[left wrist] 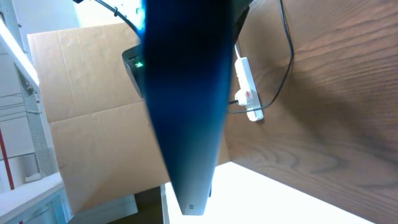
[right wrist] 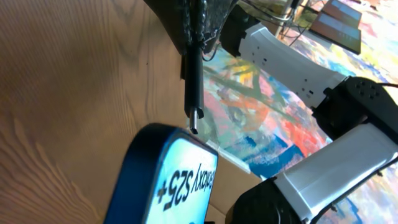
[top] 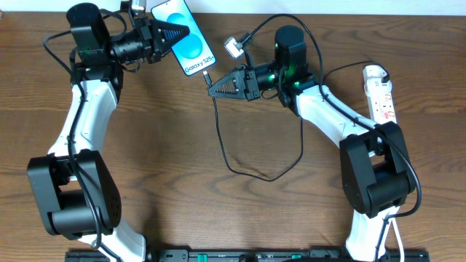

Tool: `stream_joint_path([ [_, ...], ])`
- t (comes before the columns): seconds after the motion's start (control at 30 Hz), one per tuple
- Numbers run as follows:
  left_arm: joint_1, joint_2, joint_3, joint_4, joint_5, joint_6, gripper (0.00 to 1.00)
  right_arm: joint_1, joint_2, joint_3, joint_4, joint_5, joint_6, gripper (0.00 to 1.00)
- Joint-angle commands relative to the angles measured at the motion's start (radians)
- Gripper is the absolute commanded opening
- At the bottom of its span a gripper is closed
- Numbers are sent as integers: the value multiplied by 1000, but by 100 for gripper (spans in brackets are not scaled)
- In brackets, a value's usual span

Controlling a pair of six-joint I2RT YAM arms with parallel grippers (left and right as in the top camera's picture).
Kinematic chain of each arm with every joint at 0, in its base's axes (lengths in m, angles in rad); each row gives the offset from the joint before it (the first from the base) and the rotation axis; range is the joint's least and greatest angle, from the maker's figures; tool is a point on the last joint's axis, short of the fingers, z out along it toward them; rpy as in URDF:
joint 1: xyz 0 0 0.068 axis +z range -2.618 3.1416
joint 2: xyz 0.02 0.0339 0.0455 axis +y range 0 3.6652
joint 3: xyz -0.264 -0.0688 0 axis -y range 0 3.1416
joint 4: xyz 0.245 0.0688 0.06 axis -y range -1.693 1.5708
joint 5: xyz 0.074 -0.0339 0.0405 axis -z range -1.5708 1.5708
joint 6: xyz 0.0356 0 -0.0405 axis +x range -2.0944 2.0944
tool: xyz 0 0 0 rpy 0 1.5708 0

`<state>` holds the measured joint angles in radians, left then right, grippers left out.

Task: Plug charger to phone and switch on socket

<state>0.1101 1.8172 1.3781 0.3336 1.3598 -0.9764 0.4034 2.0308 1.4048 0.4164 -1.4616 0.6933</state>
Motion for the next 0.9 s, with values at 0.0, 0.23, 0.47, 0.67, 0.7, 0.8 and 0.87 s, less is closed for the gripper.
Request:
stream_joint_path([
  [0.0, -3, -21, 20, 9, 29, -10, 7, 9, 12, 1, 3, 14, 17, 1],
  [0.23, -5, -21, 20, 9, 44, -9, 7, 12, 12, 0, 10, 15, 21, 1],
  [0.47, -5, -21, 20, 9, 43, 3, 7, 12, 12, 1, 96, -23, 78, 1],
  [0.67, -4, -21, 20, 10, 44, 3, 7, 12, 12, 0, 89, -87, 76, 1],
  [0.7, -4, -21, 20, 10, 44, 3, 8, 12, 12, 0, 88, -87, 76, 1],
  [0.8, -4, -21, 20, 10, 44, 3, 8, 12, 12, 0, 85, -93, 76, 1],
  [0.87, -2, -21, 20, 10, 44, 3, 8, 8, 12, 0, 66, -94, 73, 1],
])
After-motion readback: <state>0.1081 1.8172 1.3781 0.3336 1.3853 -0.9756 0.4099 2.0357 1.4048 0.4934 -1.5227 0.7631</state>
